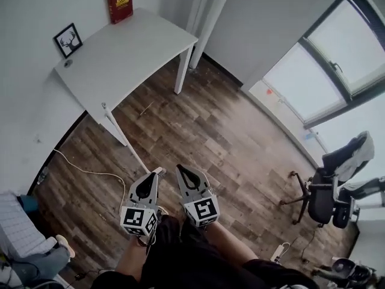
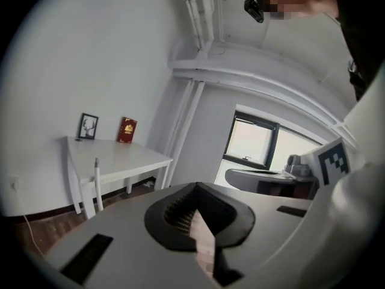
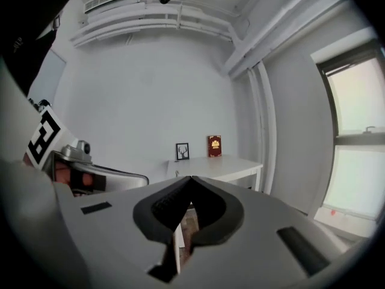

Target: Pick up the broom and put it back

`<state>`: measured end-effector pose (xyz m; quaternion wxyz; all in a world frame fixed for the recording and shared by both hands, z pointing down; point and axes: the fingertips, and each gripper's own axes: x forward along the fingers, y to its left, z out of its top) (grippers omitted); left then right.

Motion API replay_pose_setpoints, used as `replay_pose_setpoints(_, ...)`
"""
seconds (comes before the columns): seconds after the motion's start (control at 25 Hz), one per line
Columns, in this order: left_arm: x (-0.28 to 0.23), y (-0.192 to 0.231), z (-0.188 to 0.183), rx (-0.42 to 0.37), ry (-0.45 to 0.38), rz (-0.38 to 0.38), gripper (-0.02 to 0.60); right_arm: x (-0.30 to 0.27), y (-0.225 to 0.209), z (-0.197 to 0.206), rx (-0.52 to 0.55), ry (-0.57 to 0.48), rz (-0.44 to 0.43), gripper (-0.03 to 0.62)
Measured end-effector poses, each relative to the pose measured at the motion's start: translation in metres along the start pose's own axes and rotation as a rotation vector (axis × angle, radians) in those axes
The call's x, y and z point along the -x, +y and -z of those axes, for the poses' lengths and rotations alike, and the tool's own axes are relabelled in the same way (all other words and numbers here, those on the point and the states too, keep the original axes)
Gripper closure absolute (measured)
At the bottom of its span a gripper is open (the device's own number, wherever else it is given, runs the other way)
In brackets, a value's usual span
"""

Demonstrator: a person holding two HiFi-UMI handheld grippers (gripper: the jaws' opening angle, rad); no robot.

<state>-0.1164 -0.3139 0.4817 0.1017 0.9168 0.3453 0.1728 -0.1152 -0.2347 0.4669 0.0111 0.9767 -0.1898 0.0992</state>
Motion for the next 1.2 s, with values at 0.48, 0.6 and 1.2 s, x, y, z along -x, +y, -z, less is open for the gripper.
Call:
replay_pose_setpoints(0.48,-0.05,-0.15,-0.037,-0.07,-0.082,0.184,0.581,0.12,-0.079,-0.063,0.11,-0.058,0.185,0.572)
replay_pose_setpoints(0.6,-0.052,-0.175,-0.031,-0.091,-0.069,0.211,0.581,0.14,-0.103,-0.066,0.081,-0.073,0.229,0.572)
replay_pose_setpoints(1.2,-0.056,-0.213,-0.014,-0.164,-0.062,0.21,0.581,0.165,-0.114,-0.063,0.09,-0.134,0.195,0.572)
